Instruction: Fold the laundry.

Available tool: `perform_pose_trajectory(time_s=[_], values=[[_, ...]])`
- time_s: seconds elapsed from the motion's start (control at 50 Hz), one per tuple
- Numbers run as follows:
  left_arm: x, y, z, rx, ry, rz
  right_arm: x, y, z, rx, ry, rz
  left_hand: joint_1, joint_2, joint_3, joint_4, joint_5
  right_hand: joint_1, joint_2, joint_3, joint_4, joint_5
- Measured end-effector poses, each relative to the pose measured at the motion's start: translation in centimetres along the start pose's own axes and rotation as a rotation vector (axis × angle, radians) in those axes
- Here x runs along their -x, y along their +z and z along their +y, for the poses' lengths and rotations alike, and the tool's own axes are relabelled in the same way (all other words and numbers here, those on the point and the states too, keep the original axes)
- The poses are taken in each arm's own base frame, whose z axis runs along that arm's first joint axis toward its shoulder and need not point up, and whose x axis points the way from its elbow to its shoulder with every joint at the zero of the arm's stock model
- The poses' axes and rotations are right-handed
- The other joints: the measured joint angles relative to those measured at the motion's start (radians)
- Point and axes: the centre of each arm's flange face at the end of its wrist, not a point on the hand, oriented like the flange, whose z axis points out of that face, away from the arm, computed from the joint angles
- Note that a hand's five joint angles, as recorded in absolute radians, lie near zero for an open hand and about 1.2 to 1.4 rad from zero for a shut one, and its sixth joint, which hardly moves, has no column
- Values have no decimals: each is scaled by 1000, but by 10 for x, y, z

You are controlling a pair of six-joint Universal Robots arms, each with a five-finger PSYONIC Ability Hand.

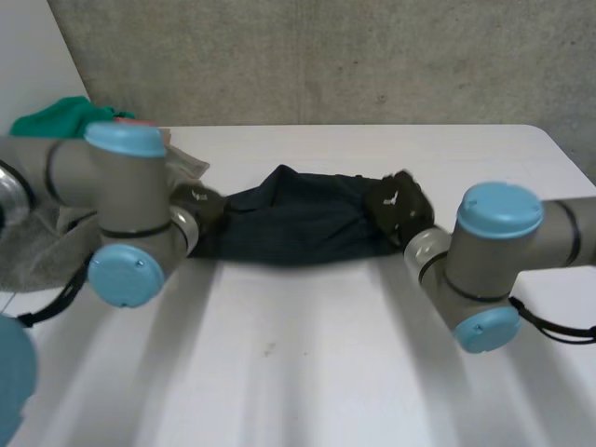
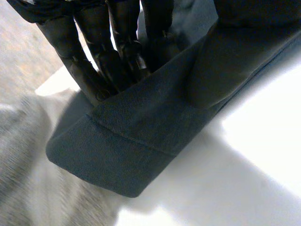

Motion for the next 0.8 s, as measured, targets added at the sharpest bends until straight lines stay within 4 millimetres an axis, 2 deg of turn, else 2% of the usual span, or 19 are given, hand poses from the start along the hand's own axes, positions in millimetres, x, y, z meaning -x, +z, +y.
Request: perform_pose_trajectory(time_s=[0.04,0.12,0.22,0.26,0.34,0.38,0.42,0.46,0.52,0.56,0.64,0.74,0.8], values=[[6,-11,-16,-42,-16,-13,-12,-4,-11,-7,18,30,0,0,0,0,0,0,0,0,0,1],[24,-51,-60,-172,-67,-48,-44,-19,-43,-9,69,78,0,1,0,0,0,14,0,10,0,6],[49,-114,-115,-352,-112,-83,-88,-49,-88,12,116,92,0,2,16,5,0,17,0,14,1,6],[59,-146,-135,-416,-116,-82,-108,-66,-110,19,128,92,0,2,16,5,0,17,0,14,2,6],[69,-190,-156,-467,-106,-51,-135,-91,-140,21,137,90,0,2,16,6,0,22,0,14,2,6],[73,-205,-161,-461,-99,-26,-146,-102,-152,25,138,83,0,3,16,8,0,32,0,14,2,6],[75,-211,-163,-444,-96,-8,-150,-107,-158,30,138,77,0,3,16,8,0,32,0,14,2,6],[77,-211,-161,-399,-94,18,-154,-113,-163,48,140,57,0,3,17,8,0,32,0,14,2,6],[77,-195,-152,-309,-97,53,-150,-110,-160,86,145,16,0,4,18,8,0,32,0,14,2,6],[74,-178,-144,-244,-99,76,-145,-106,-154,114,148,-11,0,4,18,8,0,32,0,14,2,6],[65,-131,-118,-100,-101,118,-127,-90,-135,183,155,-78,0,4,18,8,0,32,0,14,2,11],[59,-79,-95,-33,-80,121,-104,-57,-105,235,150,-97,0,4,18,8,0,32,0,14,3,12],[63,-57,-103,-126,-48,73,-104,-31,-99,184,126,-4,0,5,18,9,0,32,0,14,4,12]])
